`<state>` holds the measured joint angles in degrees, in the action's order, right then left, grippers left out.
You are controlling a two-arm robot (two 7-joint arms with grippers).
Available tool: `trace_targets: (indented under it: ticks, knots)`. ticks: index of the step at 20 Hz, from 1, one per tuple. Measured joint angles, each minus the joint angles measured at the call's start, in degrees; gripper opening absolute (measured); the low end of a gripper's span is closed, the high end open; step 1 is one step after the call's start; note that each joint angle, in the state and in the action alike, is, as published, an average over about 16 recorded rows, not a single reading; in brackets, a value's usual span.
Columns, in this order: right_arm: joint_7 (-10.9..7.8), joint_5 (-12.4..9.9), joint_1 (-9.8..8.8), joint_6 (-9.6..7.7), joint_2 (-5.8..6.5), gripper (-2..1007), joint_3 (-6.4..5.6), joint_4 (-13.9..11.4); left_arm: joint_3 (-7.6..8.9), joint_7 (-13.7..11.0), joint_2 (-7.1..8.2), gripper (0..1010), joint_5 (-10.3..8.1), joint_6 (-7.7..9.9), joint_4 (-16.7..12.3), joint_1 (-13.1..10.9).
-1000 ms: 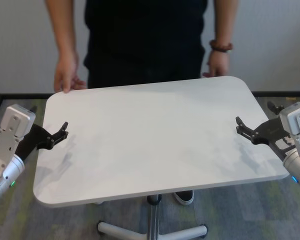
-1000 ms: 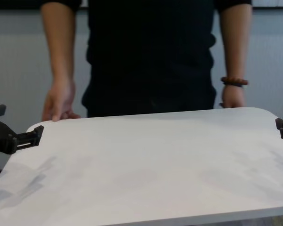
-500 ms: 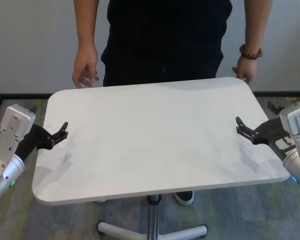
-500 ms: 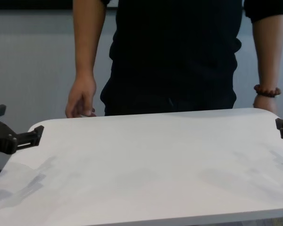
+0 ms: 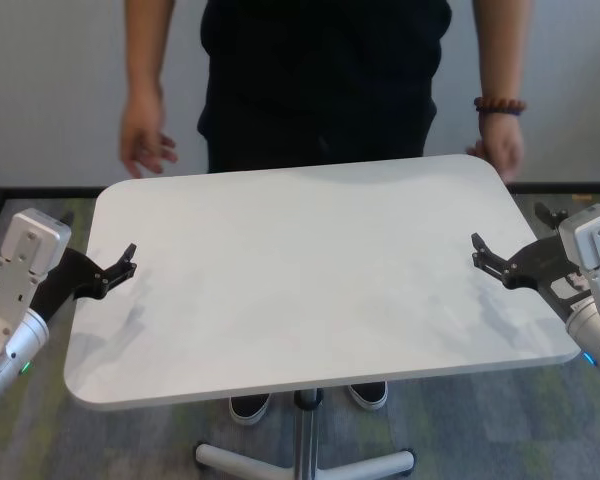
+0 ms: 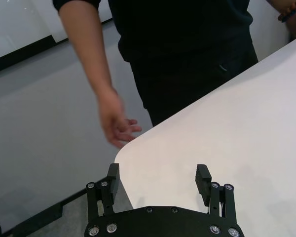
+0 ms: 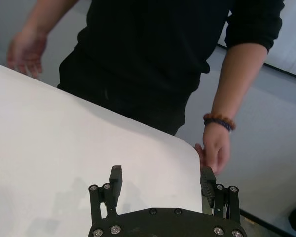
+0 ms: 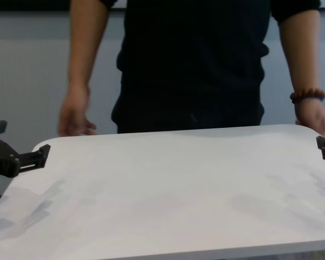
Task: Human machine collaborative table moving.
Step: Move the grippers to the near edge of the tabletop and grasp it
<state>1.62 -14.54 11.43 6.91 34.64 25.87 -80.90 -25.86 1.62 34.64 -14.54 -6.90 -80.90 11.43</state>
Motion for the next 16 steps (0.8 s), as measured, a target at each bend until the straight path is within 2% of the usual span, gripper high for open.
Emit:
trace_targets:
  ticks: [10, 16]
  knots:
    - [0.08, 0.2, -0.04, 0.13, -0.17, 1005, -0.08, -0.1, 0.1, 0.1, 0.09, 1002, 0.68, -0.09, -0.4, 0.0]
    - [0.73, 0.8, -0.93, 0.41, -0.6, 1005, -0.47, -1.3, 0.82, 0.1, 0.94, 1002, 1.66, -0.35, -2.0, -1.1]
